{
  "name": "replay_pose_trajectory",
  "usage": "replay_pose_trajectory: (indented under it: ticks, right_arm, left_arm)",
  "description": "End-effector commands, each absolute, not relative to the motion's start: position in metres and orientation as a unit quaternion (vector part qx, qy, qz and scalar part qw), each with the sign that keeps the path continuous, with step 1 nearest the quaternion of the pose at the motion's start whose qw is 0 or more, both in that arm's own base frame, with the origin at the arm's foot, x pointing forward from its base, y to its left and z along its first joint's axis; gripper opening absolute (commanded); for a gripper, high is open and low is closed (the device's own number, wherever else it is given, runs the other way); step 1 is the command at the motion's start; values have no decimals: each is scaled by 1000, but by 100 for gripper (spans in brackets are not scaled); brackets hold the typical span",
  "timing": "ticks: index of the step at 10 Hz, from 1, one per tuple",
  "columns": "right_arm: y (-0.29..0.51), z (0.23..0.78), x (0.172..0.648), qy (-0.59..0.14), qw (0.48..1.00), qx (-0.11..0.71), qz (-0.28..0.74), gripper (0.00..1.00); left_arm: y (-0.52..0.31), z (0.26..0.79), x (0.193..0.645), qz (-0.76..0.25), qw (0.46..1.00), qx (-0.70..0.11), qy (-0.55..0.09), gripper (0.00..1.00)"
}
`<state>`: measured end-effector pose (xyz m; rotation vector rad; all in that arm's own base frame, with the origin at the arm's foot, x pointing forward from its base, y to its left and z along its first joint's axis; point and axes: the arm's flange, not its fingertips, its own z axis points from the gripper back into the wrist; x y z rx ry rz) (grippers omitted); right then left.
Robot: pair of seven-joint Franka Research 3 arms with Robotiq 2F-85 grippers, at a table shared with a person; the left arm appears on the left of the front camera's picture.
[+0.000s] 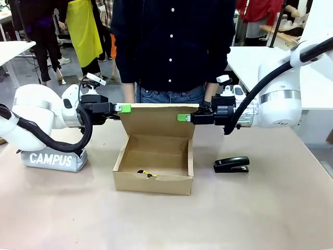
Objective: Pack the item into the box.
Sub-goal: Close the Mailer Box.
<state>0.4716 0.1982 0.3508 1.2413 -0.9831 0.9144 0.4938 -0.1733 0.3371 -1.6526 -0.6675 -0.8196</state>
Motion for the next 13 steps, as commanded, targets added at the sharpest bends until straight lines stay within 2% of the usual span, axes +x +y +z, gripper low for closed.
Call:
replay_pose_trajectory:
  ticks: [1,7,13]
  right_arm:
    - [201,351,456,-447,586,543,402,100]
    - [189,349,421,-444,539,569,434,100]
    - [163,349,401,-459,555,538,438,100]
  left_arm:
    - [-163,330,486,-381,543,-685,-302,100]
    - [-153,327,456,-436,513,-677,-299,100]
    - [-138,329,421,-454,503,-664,-315,100]
